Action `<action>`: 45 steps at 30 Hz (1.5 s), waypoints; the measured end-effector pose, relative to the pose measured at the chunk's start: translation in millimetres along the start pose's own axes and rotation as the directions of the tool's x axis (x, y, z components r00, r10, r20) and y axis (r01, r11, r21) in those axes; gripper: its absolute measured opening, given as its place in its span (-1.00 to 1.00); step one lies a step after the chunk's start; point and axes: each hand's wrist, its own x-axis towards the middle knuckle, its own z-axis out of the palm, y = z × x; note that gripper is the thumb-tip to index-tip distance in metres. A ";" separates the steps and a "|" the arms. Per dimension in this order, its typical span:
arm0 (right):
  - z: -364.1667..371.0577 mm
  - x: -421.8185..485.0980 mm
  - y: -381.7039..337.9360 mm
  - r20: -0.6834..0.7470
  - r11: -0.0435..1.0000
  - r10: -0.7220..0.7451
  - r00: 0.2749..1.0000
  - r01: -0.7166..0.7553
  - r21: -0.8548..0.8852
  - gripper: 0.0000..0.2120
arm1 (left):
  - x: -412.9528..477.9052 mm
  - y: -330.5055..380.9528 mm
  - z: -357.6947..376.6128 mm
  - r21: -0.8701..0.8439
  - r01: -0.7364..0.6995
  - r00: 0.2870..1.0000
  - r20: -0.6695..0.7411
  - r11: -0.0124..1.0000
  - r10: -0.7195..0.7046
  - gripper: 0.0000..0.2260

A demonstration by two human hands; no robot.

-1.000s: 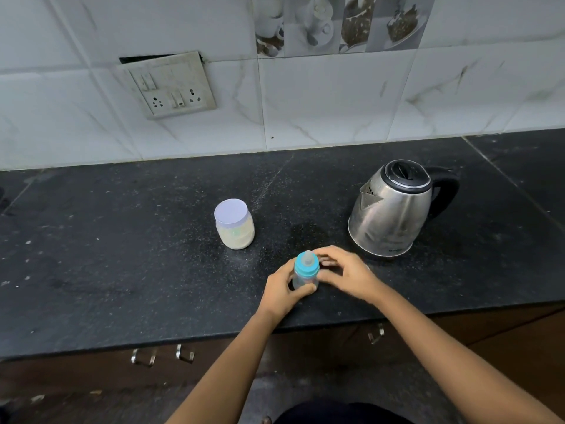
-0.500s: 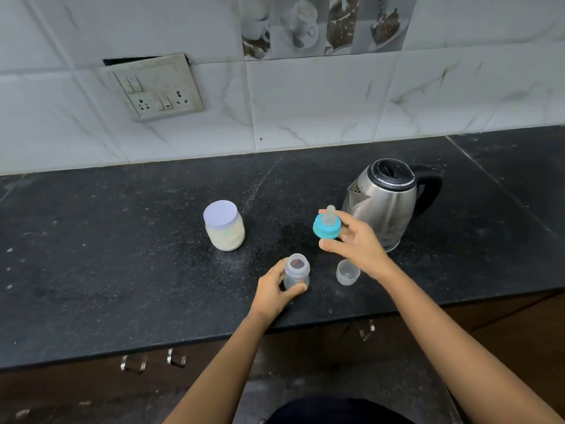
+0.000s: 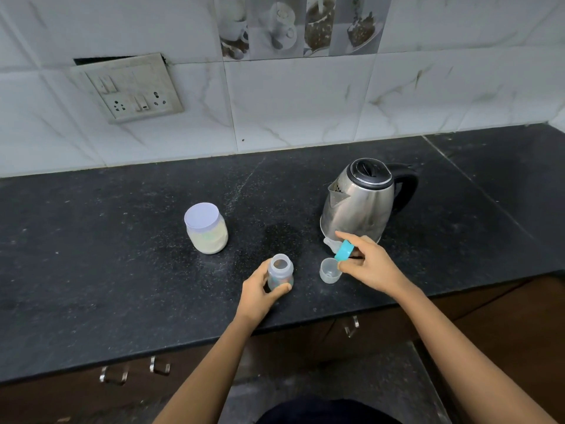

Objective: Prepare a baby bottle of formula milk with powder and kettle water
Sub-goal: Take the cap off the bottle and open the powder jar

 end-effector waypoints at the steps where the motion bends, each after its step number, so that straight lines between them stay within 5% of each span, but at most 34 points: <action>1: -1.6 0.2 -1.8 0.000 0.994 -0.047 0.999 0.047 -0.101 -0.39 | -0.1 -0.2 0.2 0.006 -0.003 1.000 0.000 1.000 0.003 -0.53; 6: -14.0 4.9 -14.3 0.183 0.824 -0.154 0.971 0.228 -0.518 -0.53 | -1.3 -0.7 1.6 0.020 -0.007 1.000 -0.009 1.000 0.007 -0.53; 12: -8.3 17.5 -12.8 0.304 0.605 -0.141 0.942 0.325 -0.727 -0.52 | -2.4 0.2 1.8 0.071 -0.031 0.999 -0.021 0.997 0.033 -0.52; 22: 7.2 28.3 -2.2 0.340 0.634 -0.092 0.936 0.318 -0.705 -0.44 | -2.7 1.9 5.5 0.136 -0.028 0.998 -0.056 0.990 0.036 -0.52; 26: 0.3 28.3 -9.3 0.334 0.683 -0.044 0.942 0.272 -0.678 -0.29 | -3.2 -5.8 -1.3 0.164 0.024 1.000 0.006 0.986 -0.026 -0.30; 29: -3.5 35.6 -33.5 0.287 0.737 -0.151 0.946 0.301 -0.605 -0.38 | -8.5 -11.8 -15.3 0.171 0.074 0.997 -0.013 0.982 -0.073 -0.14; 38: 94.2 107.6 -151.5 0.277 0.794 -0.442 0.853 0.516 -0.321 -0.61 | -20.4 -13.8 -77.3 0.168 0.157 0.911 -0.405 0.973 -0.077 -0.47; 45: 168.1 147.2 -188.3 0.448 0.820 -0.208 0.869 0.405 -0.405 -0.14 | -23.0 -14.8 -114.2 0.142 0.175 0.883 -0.461 0.974 -0.091 -0.41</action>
